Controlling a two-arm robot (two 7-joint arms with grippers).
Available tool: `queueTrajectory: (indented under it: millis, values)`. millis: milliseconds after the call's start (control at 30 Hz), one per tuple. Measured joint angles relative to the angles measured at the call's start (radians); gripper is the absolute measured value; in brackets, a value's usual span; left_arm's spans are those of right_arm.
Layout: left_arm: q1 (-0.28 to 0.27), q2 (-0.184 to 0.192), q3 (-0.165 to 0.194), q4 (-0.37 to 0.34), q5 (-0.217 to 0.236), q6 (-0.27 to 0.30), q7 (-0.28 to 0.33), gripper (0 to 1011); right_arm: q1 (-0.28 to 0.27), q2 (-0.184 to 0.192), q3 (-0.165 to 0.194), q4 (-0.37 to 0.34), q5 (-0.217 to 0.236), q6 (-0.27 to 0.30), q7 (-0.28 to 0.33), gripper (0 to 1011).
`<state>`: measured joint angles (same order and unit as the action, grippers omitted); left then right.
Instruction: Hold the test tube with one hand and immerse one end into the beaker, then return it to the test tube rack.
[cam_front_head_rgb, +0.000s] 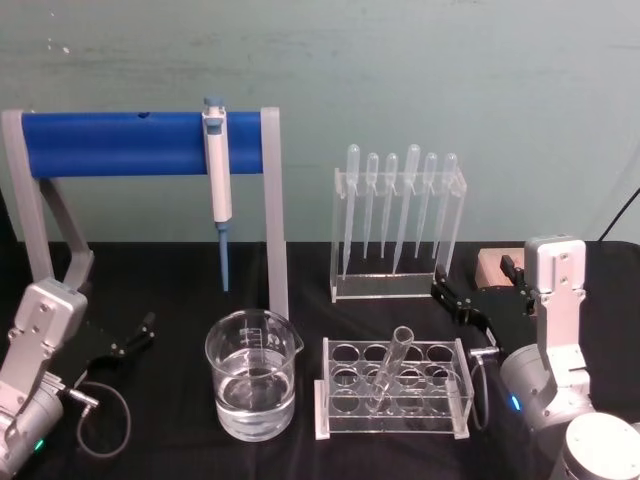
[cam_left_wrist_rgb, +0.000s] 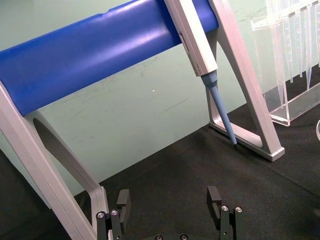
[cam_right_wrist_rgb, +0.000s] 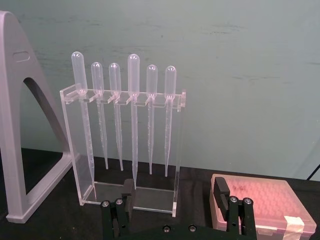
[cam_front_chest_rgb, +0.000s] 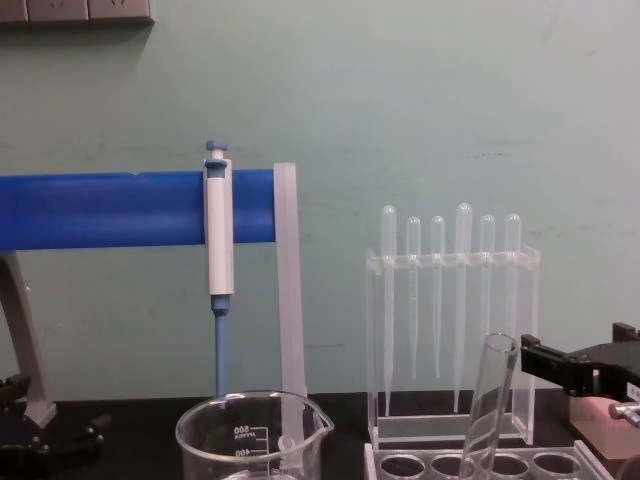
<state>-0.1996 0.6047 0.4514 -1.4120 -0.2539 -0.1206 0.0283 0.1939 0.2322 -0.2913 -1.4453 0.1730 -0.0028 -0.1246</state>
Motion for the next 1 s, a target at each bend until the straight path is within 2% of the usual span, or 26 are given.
queueTrajectory:
  millis: [1000]
  values:
    - [0.000, 0.000, 0.000, 0.000, 0.000, 0.000, 0.000, 1000, 0.000, 0.005, -0.001, -0.005, 0.008, 0.001, 0.003, 1003]
